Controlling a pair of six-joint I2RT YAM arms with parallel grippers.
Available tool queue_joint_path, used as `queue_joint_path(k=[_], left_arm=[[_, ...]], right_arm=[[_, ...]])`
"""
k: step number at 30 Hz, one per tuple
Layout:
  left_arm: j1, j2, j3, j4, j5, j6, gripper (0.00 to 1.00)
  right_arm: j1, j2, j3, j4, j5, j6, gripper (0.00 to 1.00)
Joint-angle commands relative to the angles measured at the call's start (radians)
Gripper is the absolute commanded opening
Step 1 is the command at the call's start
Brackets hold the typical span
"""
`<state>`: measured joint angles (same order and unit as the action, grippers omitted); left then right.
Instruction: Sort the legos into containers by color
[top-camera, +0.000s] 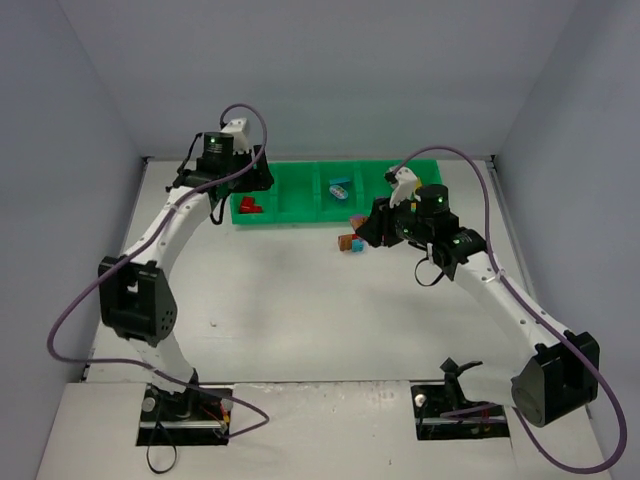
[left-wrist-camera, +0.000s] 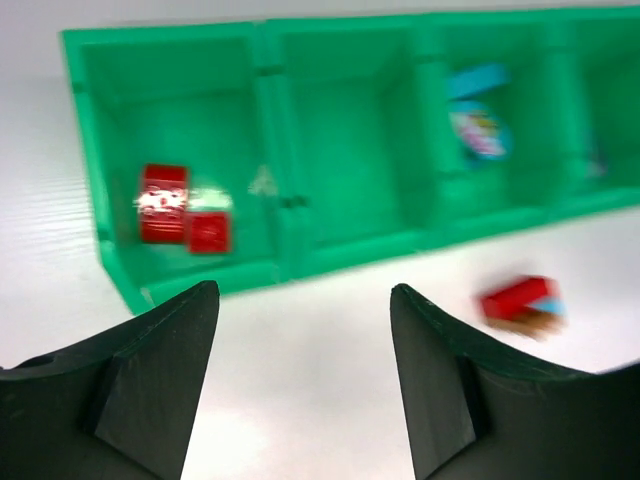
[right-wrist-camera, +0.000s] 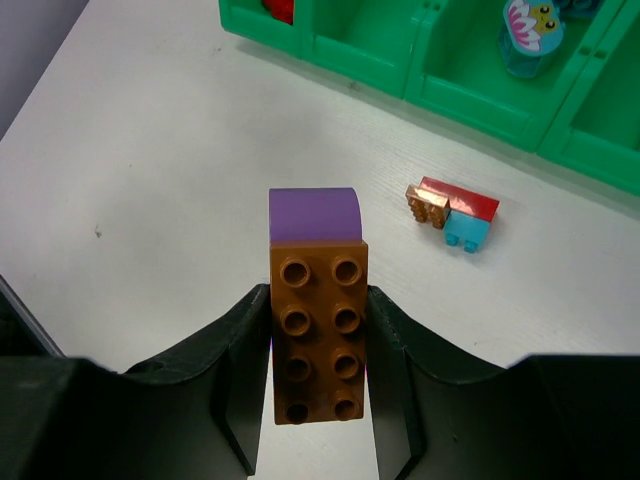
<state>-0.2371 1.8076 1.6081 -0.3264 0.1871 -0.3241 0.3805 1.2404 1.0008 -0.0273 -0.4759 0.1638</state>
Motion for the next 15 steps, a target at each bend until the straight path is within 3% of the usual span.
queue_joint_path(k=[1, 9, 15], left_arm=[[-0.046, -0.198, -0.032, -0.011, 0.175, -0.104, 0.63], [-0.186, -0.33, -0.117, 0.027, 0.396, -0.223, 0.64], [-0.249, -0.441, -0.253, 0.136, 0.465, -0.035, 0.64]], right_arm=[[0.011, -0.001, 0.009, 0.125, -0.023, -0.069, 0.0], [0.07, 0.036, 0.03, 0.187, -0.073, -0.15, 0.02], [0.067, 0.093, 0.09, 0.198, -0.212, -0.095, 0.0]])
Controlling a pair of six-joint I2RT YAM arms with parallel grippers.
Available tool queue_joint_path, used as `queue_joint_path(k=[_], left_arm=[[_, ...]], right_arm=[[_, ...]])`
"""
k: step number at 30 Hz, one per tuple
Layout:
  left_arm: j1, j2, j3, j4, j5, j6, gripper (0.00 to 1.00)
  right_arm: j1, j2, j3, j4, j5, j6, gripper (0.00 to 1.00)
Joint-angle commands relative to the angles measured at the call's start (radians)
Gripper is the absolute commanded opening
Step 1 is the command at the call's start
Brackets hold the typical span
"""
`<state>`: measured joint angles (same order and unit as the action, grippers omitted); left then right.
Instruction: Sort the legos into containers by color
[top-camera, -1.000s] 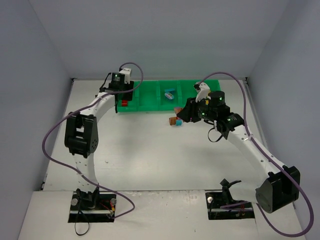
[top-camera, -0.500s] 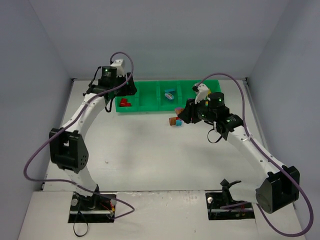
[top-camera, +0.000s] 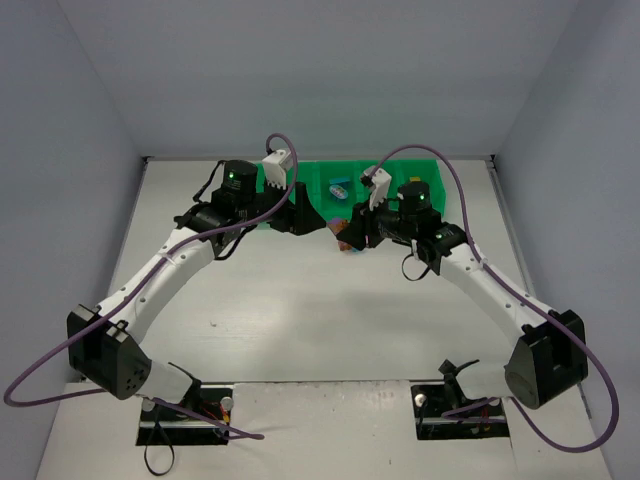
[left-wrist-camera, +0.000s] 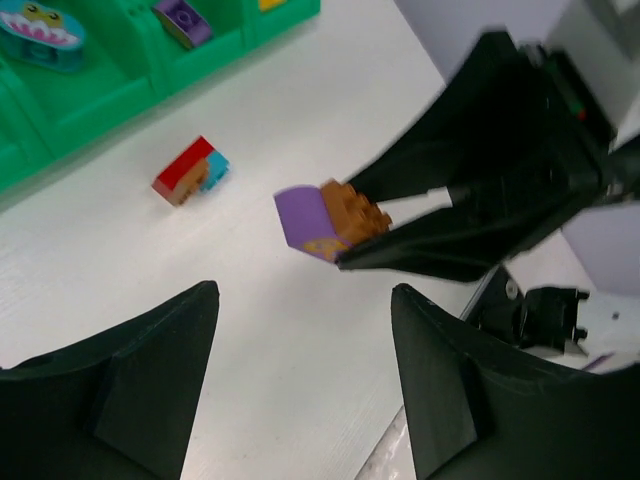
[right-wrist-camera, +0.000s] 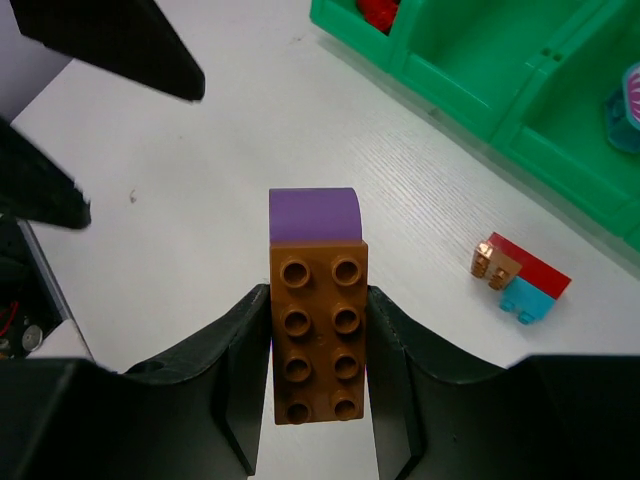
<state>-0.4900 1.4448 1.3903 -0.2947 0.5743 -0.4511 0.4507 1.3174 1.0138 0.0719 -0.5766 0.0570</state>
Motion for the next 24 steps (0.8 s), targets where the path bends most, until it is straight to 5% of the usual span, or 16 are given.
queue_joint_path(k=[1, 12, 24], left_arm=[[0.005, -0.11, -0.06, 0.139, 0.097, 0.113, 0.64], [0.008, -0.201, -0.139, 0.108, 0.28, 0.434, 0.64], [0.021, -0.077, -0.01, -0.122, 0.487, 0.601, 0.64]], right_arm=[[-0.003, 0.028, 0.081, 0.098, -0.139, 0.012, 0.0], [-0.007, 0.048, 0.098, 0.103, -0.494, -0.097, 0.0], [0.002, 0.045, 0.112, 0.095, -0.606, -0.157, 0.04]])
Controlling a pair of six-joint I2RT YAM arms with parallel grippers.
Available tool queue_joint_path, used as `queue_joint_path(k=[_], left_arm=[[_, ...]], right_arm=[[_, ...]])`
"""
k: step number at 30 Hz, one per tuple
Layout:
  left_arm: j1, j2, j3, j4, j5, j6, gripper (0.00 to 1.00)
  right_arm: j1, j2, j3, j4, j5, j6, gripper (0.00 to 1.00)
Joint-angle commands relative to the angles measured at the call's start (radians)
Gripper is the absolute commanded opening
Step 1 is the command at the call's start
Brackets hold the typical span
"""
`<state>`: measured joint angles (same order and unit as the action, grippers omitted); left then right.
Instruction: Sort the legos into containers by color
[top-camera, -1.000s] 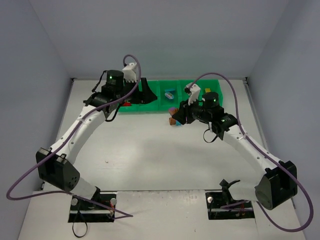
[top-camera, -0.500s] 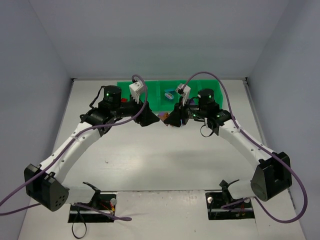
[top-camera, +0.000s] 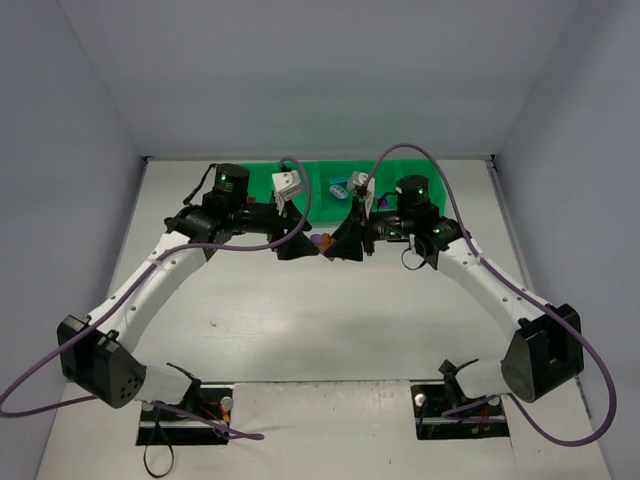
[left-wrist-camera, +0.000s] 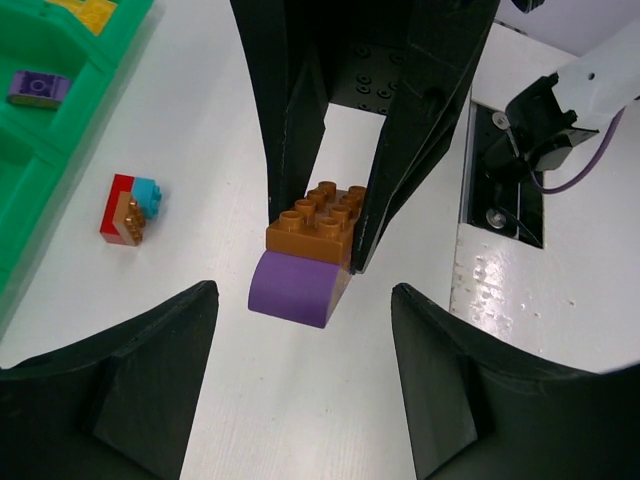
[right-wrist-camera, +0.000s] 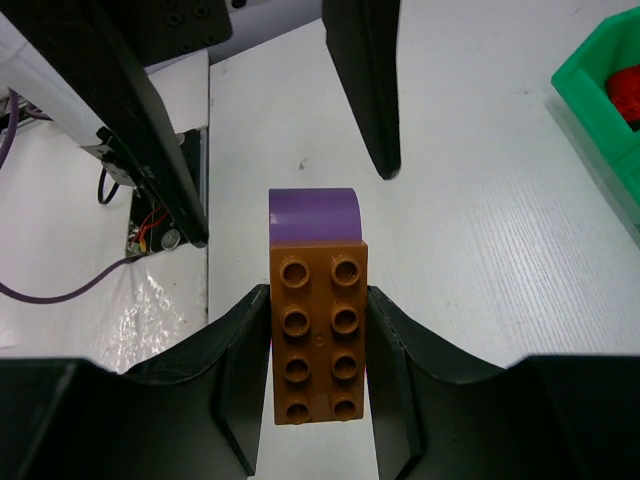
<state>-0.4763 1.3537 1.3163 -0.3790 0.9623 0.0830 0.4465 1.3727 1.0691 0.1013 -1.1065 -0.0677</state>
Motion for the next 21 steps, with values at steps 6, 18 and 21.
queue_joint_path(k=[6, 18, 21], left_arm=[[0.007, 0.045, 0.084, -0.034, 0.124, 0.067, 0.63], [0.007, 0.099, 0.129, -0.057, 0.168, 0.07, 0.45], [0.007, 0.107, 0.133, -0.08, 0.182, 0.086, 0.31]], right_arm=[[0.02, 0.0, 0.068, 0.052, -0.081, -0.044, 0.04], [0.044, 0.014, 0.08, 0.037, -0.085, -0.06, 0.05], [0.044, 0.015, 0.08, 0.035, -0.084, -0.063, 0.05]])
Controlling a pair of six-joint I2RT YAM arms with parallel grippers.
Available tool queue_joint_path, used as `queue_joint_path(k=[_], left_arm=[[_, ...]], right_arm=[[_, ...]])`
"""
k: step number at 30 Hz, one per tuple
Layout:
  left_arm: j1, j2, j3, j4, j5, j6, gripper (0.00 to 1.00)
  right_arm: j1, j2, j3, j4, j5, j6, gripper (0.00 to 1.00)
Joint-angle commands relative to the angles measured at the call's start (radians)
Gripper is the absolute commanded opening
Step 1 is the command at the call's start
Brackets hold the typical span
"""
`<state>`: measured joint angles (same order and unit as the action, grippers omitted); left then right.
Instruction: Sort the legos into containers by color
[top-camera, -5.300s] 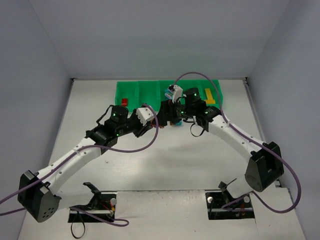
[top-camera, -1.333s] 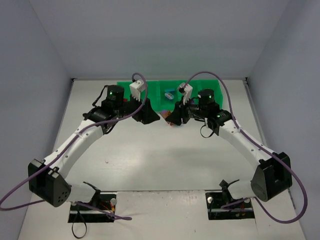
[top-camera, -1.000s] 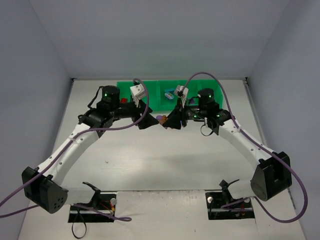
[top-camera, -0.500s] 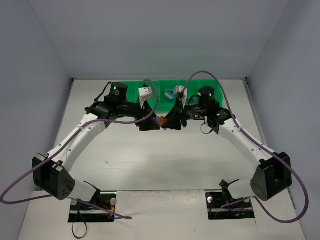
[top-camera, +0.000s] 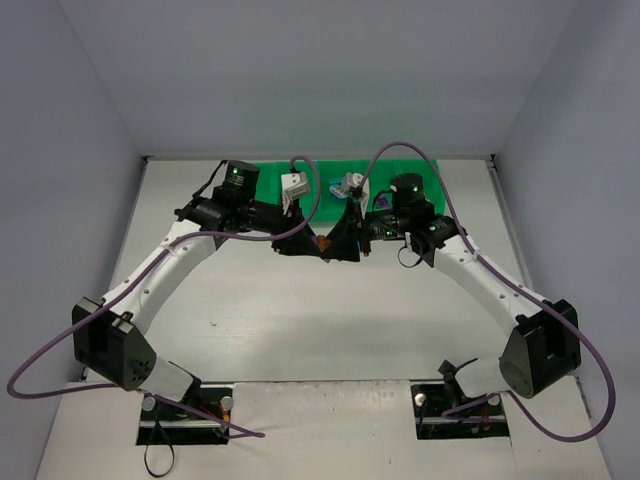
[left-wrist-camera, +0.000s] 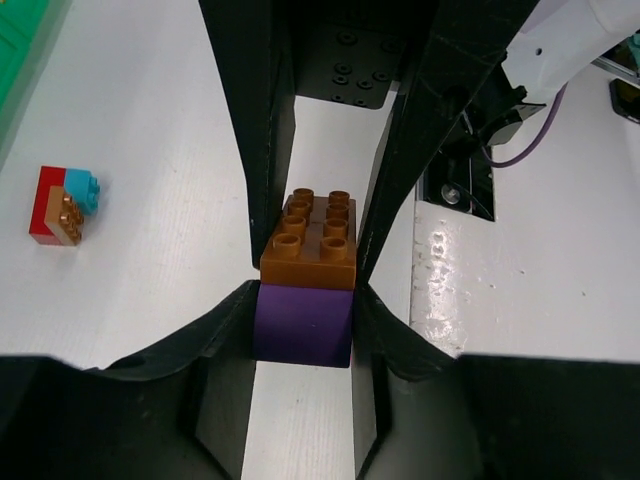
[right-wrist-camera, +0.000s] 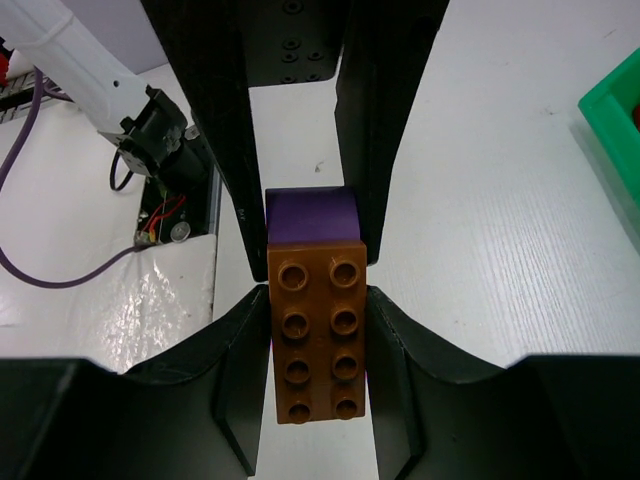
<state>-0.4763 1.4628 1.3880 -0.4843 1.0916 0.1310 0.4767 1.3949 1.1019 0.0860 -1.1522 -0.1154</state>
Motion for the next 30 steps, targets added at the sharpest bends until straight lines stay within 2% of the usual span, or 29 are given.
queue_joint_path(k=[1, 3, 5, 9, 10, 13, 16, 22, 30], left_arm=[[0.008, -0.001, 0.066, 0.02, 0.059, 0.044, 0.26], [0.007, 0.004, 0.072, 0.006, 0.071, 0.061, 0.11], [0.008, 0.008, 0.075, -0.01, 0.074, 0.068, 0.0], [0.007, 0.007, 0.078, -0.039, 0.087, 0.096, 0.0], [0.01, 0.004, 0.077, -0.056, 0.087, 0.11, 0.0], [0.019, -0.004, 0.078, -0.094, 0.085, 0.143, 0.0], [0.042, -0.019, 0.069, -0.117, 0.082, 0.168, 0.0], [0.058, -0.055, 0.043, -0.14, 0.074, 0.19, 0.0], [0.058, -0.059, 0.039, -0.139, 0.094, 0.186, 0.0]], right_arm=[[0.014, -0.007, 0.047, 0.049, -0.038, -0.015, 0.05], [0.016, -0.007, 0.044, 0.047, -0.04, -0.02, 0.06], [0.017, -0.007, 0.042, 0.046, -0.038, -0.021, 0.06], [0.017, -0.007, 0.039, 0.041, -0.038, -0.021, 0.11], [0.017, -0.01, 0.038, 0.037, -0.037, -0.021, 0.23], [0.016, -0.013, 0.033, 0.021, -0.024, -0.024, 0.45], [0.016, -0.016, 0.033, -0.012, -0.014, -0.043, 0.53], [0.016, -0.011, 0.026, -0.038, -0.027, -0.052, 0.58], [0.02, 0.009, 0.032, -0.049, -0.029, -0.061, 0.57]])
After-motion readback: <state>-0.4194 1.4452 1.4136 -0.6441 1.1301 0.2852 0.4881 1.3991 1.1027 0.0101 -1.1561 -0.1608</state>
